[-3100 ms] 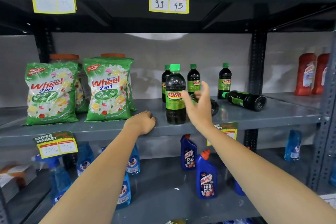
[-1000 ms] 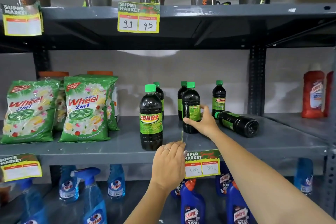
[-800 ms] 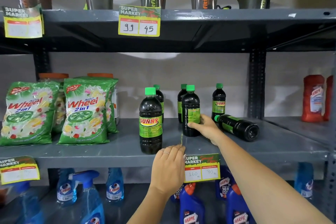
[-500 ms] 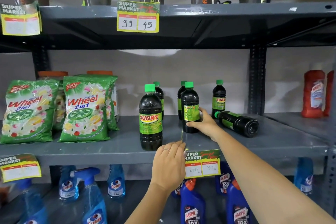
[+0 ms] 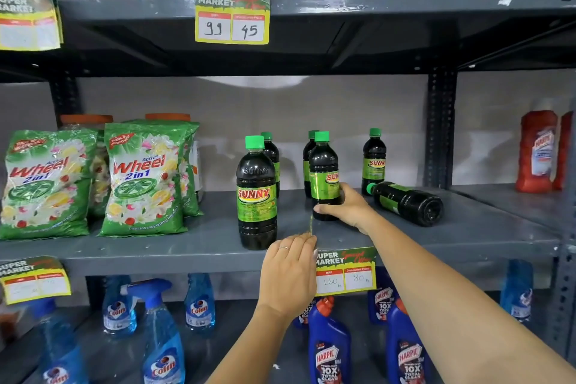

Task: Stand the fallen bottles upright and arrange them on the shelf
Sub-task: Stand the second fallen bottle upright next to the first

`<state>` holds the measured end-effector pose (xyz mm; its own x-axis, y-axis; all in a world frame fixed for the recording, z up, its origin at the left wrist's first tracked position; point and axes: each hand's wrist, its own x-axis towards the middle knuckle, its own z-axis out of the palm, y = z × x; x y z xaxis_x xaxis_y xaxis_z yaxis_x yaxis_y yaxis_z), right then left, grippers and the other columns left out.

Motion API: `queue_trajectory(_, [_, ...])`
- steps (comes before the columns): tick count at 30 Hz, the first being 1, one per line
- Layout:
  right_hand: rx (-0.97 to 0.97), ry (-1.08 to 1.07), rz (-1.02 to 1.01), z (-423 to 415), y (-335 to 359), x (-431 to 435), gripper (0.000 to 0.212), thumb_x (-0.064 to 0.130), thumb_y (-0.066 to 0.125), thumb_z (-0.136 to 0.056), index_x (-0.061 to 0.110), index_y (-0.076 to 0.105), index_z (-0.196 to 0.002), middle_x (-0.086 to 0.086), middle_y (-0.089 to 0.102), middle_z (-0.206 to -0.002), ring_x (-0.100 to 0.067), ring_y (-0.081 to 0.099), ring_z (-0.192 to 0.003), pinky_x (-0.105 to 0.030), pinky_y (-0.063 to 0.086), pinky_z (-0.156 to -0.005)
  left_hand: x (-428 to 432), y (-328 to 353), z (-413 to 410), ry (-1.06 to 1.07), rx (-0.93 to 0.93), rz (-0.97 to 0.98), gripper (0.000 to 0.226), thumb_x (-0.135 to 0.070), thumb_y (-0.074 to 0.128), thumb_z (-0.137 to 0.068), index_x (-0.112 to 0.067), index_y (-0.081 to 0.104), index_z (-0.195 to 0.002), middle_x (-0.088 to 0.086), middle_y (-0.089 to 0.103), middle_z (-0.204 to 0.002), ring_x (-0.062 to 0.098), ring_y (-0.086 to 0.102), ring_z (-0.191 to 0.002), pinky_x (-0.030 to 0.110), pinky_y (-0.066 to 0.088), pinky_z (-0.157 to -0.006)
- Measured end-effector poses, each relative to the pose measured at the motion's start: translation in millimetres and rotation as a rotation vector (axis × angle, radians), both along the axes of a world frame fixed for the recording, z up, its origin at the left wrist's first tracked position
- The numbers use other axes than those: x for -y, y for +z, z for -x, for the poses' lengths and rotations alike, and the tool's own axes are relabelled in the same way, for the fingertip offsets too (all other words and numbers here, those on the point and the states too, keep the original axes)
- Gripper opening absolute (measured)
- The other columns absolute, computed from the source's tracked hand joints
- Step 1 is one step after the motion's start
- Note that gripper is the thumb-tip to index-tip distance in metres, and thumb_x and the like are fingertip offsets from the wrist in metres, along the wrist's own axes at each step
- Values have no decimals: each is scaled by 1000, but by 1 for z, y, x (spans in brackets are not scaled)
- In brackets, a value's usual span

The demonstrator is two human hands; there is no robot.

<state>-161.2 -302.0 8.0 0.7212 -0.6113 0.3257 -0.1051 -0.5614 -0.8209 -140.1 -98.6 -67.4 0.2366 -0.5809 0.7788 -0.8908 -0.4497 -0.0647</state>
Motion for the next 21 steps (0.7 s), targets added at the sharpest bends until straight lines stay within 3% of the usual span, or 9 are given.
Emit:
queue_trajectory(3, [-9,-54,59,2,1,-5,97,45,89,-62,20,35,-139,-3,58,-132,-23,54,-122,-35,43,-97,0,0,0,-5,-2,1,57,-32,13,-101,-16,67,-111,-2,70,-109,16,64,-97,28,39,-86])
queue_trajectory(6, [6,-5,2,1,3,-3,108,41,87,-65,25,22,-150,-4,51,-140,-26,48,-129,-39,39,-103,0,0,1,-12,0,5,57,-31,13,-101,-15,67,-110,-1,70,-108,17,65,-97,27,37,-86])
queue_trajectory(9, [14,28,-63,0,2,2,94,37,87,-65,23,38,-144,-3,58,-136,-23,54,-125,-38,42,-103,0,0,1,-13,-14,-4,57,-31,13,-101,-15,67,-111,-1,70,-109,17,65,-97,28,37,-86])
queue_trajectory(12, [-27,-55,7,-1,1,0,87,53,88,-54,19,54,-128,2,65,-121,-19,59,-114,-35,47,-96,2,-1,-1,3,-10,-8,50,-30,20,-100,-15,66,-112,-1,70,-110,17,64,-97,29,41,-86])
queue_trajectory(16, [-77,-191,85,-2,5,-7,87,55,87,-55,14,52,-122,-4,63,-119,-23,59,-110,-30,44,-79,2,-2,1,11,-1,-23,47,-28,23,-99,-14,66,-112,1,69,-110,19,64,-96,32,49,-83])
queue_trajectory(19, [-108,-213,128,-1,10,-11,86,55,87,-56,12,50,-122,-6,62,-121,-25,59,-111,-30,43,-77,1,0,3,13,-10,-28,59,-31,10,-101,-14,65,-112,2,69,-110,20,64,-96,33,50,-82])
queue_trajectory(21, [-135,-206,146,1,13,-13,87,54,87,-57,13,49,-122,-6,62,-122,-25,59,-111,-30,43,-77,1,-1,4,22,-6,-35,54,-31,14,-101,-14,65,-112,1,69,-110,19,64,-96,33,49,-83])
